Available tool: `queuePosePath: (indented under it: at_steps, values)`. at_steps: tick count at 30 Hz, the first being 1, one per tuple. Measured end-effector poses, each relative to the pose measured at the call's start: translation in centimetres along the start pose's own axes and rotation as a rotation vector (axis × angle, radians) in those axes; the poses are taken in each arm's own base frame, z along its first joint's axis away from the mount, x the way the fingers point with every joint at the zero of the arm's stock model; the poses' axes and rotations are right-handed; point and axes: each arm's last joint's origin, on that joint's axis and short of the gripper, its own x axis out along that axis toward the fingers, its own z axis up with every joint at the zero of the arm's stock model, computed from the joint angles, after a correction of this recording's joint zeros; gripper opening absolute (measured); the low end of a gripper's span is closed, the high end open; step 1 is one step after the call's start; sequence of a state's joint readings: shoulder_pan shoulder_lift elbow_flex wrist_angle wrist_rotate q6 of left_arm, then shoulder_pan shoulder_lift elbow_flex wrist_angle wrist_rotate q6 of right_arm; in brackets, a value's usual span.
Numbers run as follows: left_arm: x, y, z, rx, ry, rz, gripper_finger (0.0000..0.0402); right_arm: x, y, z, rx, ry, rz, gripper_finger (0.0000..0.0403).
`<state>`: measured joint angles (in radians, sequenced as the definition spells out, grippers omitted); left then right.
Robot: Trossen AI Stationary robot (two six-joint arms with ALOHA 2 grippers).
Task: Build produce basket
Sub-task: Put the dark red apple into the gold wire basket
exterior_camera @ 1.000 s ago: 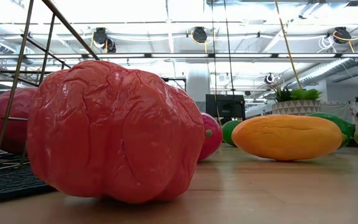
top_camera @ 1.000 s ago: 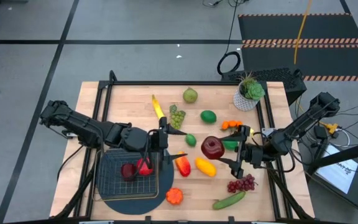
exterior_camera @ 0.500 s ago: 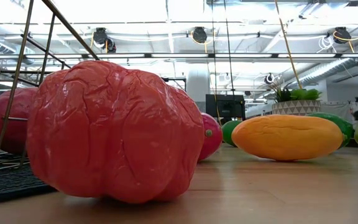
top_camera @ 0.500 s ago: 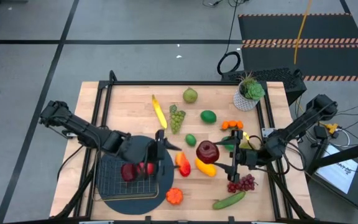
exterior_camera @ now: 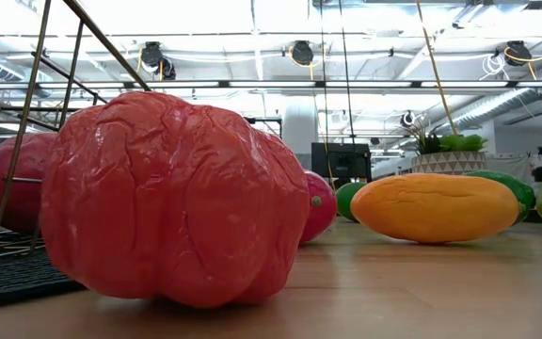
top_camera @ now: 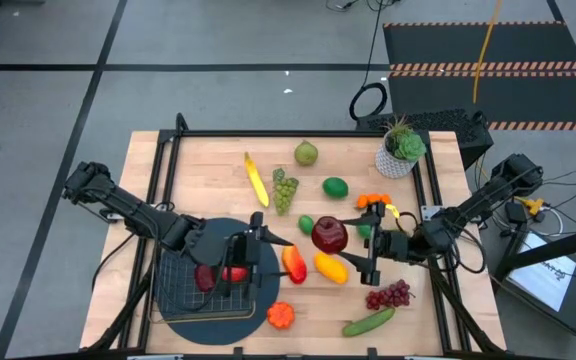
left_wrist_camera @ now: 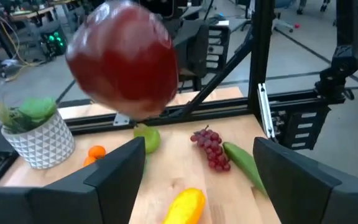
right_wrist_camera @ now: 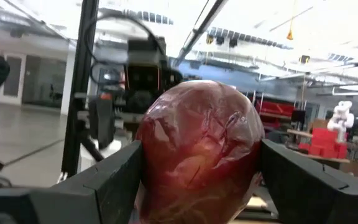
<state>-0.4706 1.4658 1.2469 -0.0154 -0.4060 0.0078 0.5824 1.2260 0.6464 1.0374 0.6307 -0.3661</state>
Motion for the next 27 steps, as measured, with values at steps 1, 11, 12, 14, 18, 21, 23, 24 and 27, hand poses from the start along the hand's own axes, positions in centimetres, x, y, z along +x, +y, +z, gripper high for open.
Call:
queuePosePath:
  at_steps: [1, 11, 12, 14, 18, 21, 23, 24, 27]
  values:
    - [0.0, 0.0, 0.0, 0.01, 0.003, 0.009, 0.0307, 0.1, 0.0, -0.1, -0.009, 0.007, -0.001, 0.0295]
    - [0.2, 0.9, -0.1, -0.011, 0.009, 0.129, 0.0375, 0.4, -0.6, -0.5, -0.057, 0.026, -0.019, 0.0295]
    - [0.2, 0.9, 0.0, -0.03, 0.005, 0.13, 0.038, 0.4, -0.5, -0.5, -0.057, 0.031, -0.016, 0.0295]
    - [0.3, 0.9, 0.0, -0.077, -0.011, 0.129, 0.0386, 0.4, -0.5, -0.7, -0.061, 0.045, -0.009, 0.0295]
    - [1.3, 0.5, -0.3, -0.141, -0.035, 0.125, 0.0384, 0.4, -0.3, -0.8, -0.073, 0.052, 0.023, 0.0295]
    - [2.2, 0.1, -0.3, -0.127, -0.087, 0.113, 0.0375, 0.4, -0.1, -0.8, -0.073, 0.032, 0.085, 0.0295]
    - [2.9, -0.1, -0.7, -0.092, -0.09, 0.11, 0.0369, 0.4, 0.0, -0.8, -0.071, 0.018, 0.122, 0.0295]
    - [3.3, -0.3, -0.9, -0.072, -0.091, 0.111, 0.0366, 0.4, 0.0, -0.8, -0.07, 0.015, 0.128, 0.0295]
    - [4.1, -0.6, -1.5, -0.01, -0.096, 0.116, 0.0363, 0.4, 0.1, -0.7, -0.073, 0.007, 0.149, 0.0295]
